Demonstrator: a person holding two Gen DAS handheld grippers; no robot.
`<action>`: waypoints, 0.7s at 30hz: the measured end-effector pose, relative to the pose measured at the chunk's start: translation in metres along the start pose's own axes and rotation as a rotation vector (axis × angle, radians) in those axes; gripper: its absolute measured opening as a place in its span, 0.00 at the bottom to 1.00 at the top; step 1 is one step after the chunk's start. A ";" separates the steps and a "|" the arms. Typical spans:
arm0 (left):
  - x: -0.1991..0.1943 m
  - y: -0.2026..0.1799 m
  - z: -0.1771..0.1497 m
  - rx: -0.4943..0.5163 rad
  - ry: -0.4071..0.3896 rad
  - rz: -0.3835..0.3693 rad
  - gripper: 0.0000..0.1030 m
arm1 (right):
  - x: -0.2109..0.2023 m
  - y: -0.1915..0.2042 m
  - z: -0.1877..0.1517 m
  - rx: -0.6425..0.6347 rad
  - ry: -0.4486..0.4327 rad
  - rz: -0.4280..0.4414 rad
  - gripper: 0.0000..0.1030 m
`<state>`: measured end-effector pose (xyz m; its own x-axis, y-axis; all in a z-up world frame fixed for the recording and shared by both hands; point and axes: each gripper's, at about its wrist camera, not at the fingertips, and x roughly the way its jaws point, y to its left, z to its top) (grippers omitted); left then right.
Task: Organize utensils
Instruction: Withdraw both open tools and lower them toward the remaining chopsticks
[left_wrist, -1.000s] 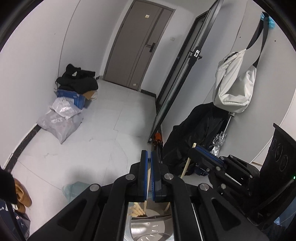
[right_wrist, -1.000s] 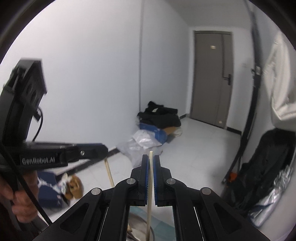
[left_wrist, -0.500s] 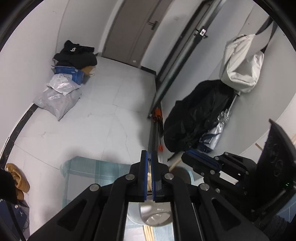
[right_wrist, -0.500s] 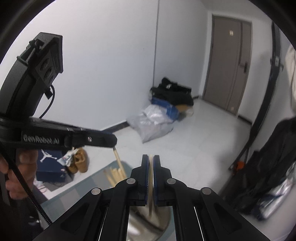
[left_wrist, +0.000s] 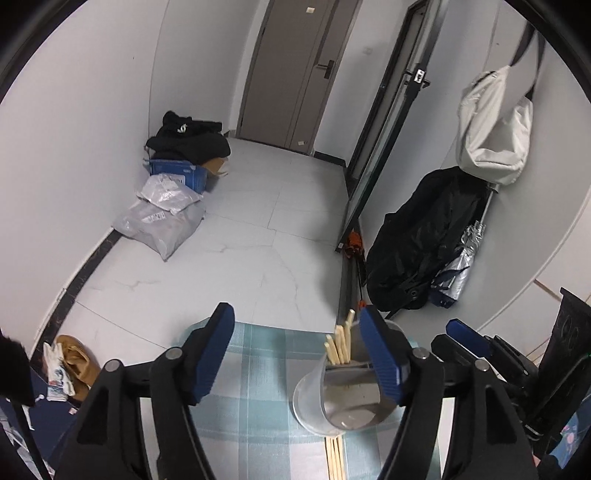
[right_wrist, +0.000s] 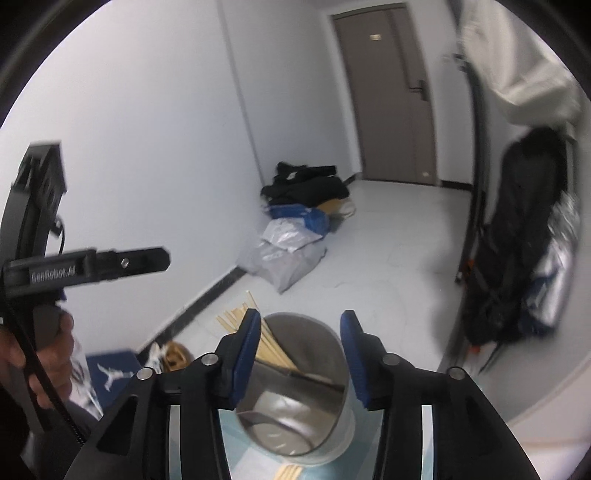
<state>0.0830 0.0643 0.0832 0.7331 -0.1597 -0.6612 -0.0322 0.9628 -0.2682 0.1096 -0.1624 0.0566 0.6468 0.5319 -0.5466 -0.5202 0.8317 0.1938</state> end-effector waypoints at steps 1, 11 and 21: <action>-0.006 -0.004 -0.002 0.015 -0.013 0.012 0.73 | -0.005 0.000 -0.001 0.018 -0.007 -0.001 0.48; -0.048 -0.021 -0.032 0.077 -0.108 0.136 0.83 | -0.062 0.023 -0.011 0.090 -0.098 -0.056 0.69; -0.083 -0.039 -0.064 0.116 -0.196 0.134 0.95 | -0.112 0.034 -0.038 0.113 -0.186 -0.133 0.86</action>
<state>-0.0197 0.0258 0.1037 0.8455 0.0053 -0.5339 -0.0679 0.9929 -0.0978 -0.0025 -0.1996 0.0935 0.8024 0.4281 -0.4157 -0.3651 0.9032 0.2256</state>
